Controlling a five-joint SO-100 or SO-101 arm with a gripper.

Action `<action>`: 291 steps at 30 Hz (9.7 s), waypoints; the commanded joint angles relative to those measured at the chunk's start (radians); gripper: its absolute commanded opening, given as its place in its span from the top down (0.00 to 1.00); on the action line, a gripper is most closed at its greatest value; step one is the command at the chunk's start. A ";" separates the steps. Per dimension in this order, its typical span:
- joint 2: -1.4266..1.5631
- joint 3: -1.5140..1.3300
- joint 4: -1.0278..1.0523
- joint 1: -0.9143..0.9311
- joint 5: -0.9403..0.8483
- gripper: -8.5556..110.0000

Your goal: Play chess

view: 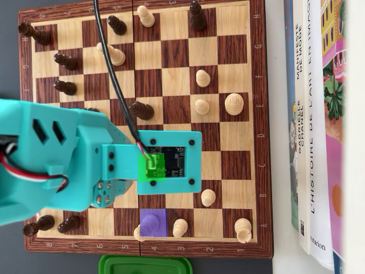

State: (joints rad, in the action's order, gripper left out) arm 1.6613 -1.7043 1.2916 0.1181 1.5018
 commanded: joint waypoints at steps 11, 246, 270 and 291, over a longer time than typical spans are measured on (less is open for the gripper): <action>-0.121 0.123 -0.009 0.020 -0.003 0.80; -0.305 0.528 0.060 0.492 -0.227 0.83; 0.011 0.290 0.052 0.328 -0.127 0.83; -0.046 0.219 0.015 0.301 -0.117 0.80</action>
State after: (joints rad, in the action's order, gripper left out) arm 1.6276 -1.5002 1.3346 0.4065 1.3867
